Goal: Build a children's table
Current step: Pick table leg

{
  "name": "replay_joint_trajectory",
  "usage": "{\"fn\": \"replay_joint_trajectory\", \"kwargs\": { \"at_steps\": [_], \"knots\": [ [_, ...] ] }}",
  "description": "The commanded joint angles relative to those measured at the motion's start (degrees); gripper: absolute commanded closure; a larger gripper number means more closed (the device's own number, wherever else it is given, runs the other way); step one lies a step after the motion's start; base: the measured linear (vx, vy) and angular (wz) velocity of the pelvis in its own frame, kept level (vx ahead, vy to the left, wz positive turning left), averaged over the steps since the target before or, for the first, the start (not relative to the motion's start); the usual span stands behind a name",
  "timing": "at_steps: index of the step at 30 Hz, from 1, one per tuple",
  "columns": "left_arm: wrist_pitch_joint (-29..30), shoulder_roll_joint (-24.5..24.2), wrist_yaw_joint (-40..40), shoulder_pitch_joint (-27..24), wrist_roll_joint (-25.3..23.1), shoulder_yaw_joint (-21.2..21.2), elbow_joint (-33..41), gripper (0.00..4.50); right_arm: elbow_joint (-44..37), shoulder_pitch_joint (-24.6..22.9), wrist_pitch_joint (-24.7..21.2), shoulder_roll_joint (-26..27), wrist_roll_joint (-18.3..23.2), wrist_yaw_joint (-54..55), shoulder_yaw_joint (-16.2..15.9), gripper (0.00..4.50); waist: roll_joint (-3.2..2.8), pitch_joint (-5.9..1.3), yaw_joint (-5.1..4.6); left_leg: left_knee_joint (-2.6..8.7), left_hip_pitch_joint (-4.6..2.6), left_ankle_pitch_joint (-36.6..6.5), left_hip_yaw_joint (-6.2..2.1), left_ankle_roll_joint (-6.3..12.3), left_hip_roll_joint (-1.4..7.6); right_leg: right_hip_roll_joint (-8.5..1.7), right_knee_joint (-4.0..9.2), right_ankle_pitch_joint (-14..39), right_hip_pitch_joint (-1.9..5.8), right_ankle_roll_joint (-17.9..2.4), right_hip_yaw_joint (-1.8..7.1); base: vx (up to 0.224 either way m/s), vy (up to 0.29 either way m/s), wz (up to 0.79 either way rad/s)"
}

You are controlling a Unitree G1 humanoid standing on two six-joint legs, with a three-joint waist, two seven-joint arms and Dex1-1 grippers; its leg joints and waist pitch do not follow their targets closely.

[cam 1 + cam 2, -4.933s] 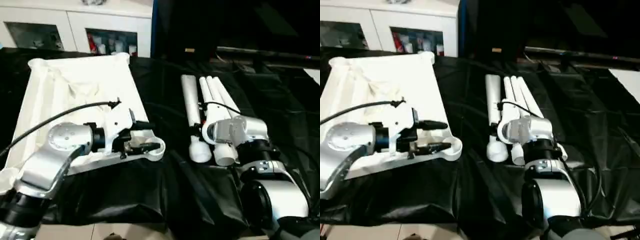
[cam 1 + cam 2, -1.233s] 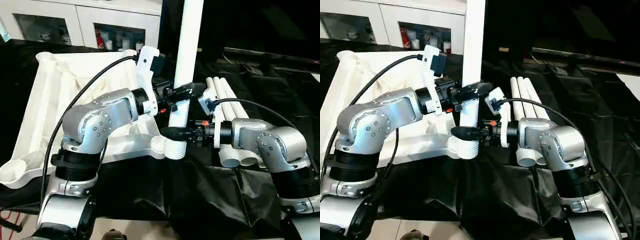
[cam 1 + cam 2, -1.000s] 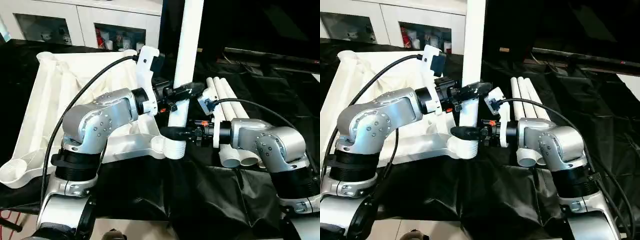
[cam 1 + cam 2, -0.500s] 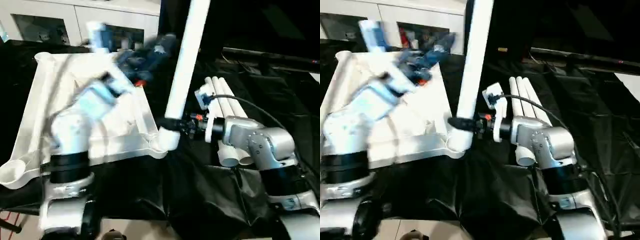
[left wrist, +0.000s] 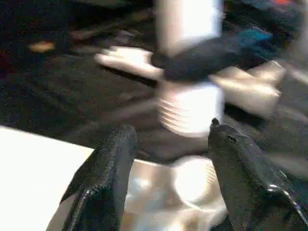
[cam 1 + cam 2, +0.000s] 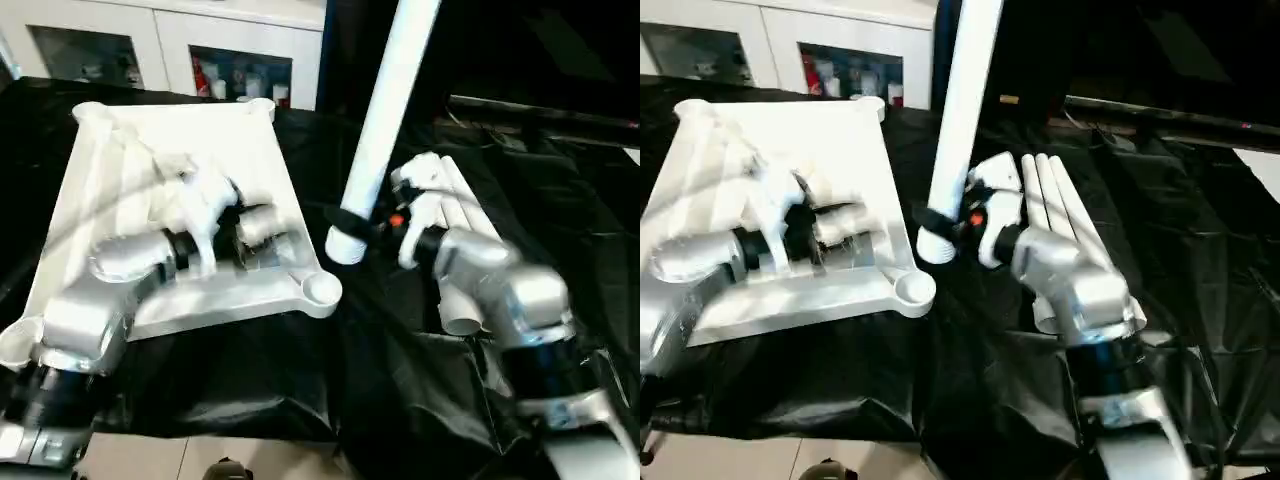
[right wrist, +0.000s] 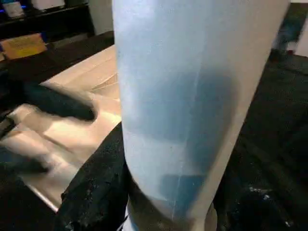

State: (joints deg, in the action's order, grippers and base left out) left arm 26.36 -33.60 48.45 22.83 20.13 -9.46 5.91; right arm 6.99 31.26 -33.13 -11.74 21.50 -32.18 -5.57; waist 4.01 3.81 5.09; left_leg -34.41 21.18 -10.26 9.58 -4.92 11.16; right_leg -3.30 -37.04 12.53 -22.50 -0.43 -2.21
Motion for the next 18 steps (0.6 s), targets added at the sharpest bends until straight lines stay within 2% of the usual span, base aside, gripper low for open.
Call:
{"fn": "replay_joint_trajectory", "kwargs": {
  "at_steps": [1,3,4,5,6,7,9,11,15,17,18],
  "knots": [
    [0.84,-0.44,2.06,-0.49,-0.91,-2.88,1.13,1.73,-0.98,-0.15,-0.57,-0.88,-0.69,1.04,1.07,2.6,-1.61,-3.9,-0.34,4.34,-1.13,-9.21,-0.03,-4.26,1.57,-3.54,4.07,4.23,2.55,-9.48,2.56,0.0,0.0,0.0],
    [-1.44,-0.55,4.22,-0.59,-3.18,-5.95,-0.94,1.73,-0.66,-0.61,-0.44,-0.48,-0.13,1.05,1.93,2.6,-2.53,-3.89,-0.54,4.35,-1.27,-11.17,-0.11,-4.74,1.53,-3.49,4.52,6.0,2.32,-9.01,2.58,0.0,0.0,0.0],
    [-2.27,-0.35,4.86,-0.41,-4.03,-6.64,-2.03,1.73,-0.29,-0.83,0.05,-0.41,0.22,0.51,2.23,2.6,-3.3,-3.89,-0.49,4.28,-1.21,-11.43,-0.27,-4.81,1.43,-3.55,4.42,5.88,2.36,-9.05,2.64,0.0,0.0,0.0],
    [-3.13,-0.53,6.1,-0.25,-5.03,-7.45,-3.79,1.73,0.16,-1.3,0.52,-0.17,0.37,0.22,2.29,2.6,-2.79,-3.97,-0.62,4.28,-1.07,-11.33,-0.25,-4.69,1.41,-3.48,4.41,5.28,2.6,-9.13,2.63,0.0,0.0,0.0],
    [-4.16,-0.57,6.27,0.28,-6.47,-7.95,-5.88,1.73,0.21,-1.84,0.94,-0.2,0.26,0.0,2.14,2.6,-2.66,-4.01,-0.61,4.25,-1.01,-10.93,-0.23,-4.4,1.32,-3.46,4.47,4.99,2.66,-9.14,2.64,0.0,0.0,0.0],
    [-4.2,-0.55,6.26,0.37,-6.61,-8.02,-6.06,1.73,0.22,-1.89,0.99,-0.23,0.24,-0.03,2.16,2.6,-2.95,-4.03,-0.67,4.16,-0.98,-10.33,-0.2,-4.19,1.27,-3.38,4.41,4.11,2.63,-9.1,2.68,0.0,0.0,0.0],
    [-4.84,-0.82,6.55,1.6,-7.99,-8.61,-9.01,1.73,-0.68,-2.81,0.87,-0.31,0.42,-0.41,1.98,2.6,-3.08,-4.24,-0.67,4.04,-0.86,-9.28,-0.22,-3.76,1.25,-3.41,4.2,2.76,2.84,-9.72,2.65,0.0,0.0,0.0],
    [-5.51,-1.37,6.82,2.32,-8.61,-8.91,-10.88,2.01,-1.8,-3.44,0.43,-0.34,0.71,-0.65,1.48,2.6,-3.17,-4.3,-0.59,4.0,-0.88,-8.73,-0.2,-3.4,1.25,-3.38,4.17,2.34,2.83,-9.96,2.63,0.0,0.0,0.0],
    [-5.99,-3.66,11.01,2.96,-8.53,-9.63,-13.61,2.28,-2.57,-4.03,-0.45,-1.03,0.43,-2.1,-0.42,2.6,-3.23,-4.31,-0.97,3.99,-0.85,-7.62,-0.17,-2.88,1.34,-3.37,3.87,0.84,2.82,-11.02,2.55,0.0,0.0,0.0],
    [-5.93,-3.43,11.54,3.31,-8.82,-9.55,-15.15,2.44,-2.34,-3.98,-0.19,-1.14,0.08,-2.31,-0.6,2.6,-3.92,-4.23,-1.15,3.96,-0.86,-8.29,-0.2,-3.11,1.26,-3.37,3.94,0.88,2.75,-11.25,2.56,0.0,0.0,0.0],
    [-5.44,-3.12,12.16,3.77,-8.82,-9.61,-15.92,2.56,-2.38,-3.72,-0.28,-1.42,0.18,-2.77,-0.56,2.6,-3.55,-4.26,-1.31,3.98,-0.78,-8.61,-0.18,-3.07,1.22,-3.41,4.01,1.06,2.92,-11.35,2.57,0.0,0.0,0.0]
  ]
}}
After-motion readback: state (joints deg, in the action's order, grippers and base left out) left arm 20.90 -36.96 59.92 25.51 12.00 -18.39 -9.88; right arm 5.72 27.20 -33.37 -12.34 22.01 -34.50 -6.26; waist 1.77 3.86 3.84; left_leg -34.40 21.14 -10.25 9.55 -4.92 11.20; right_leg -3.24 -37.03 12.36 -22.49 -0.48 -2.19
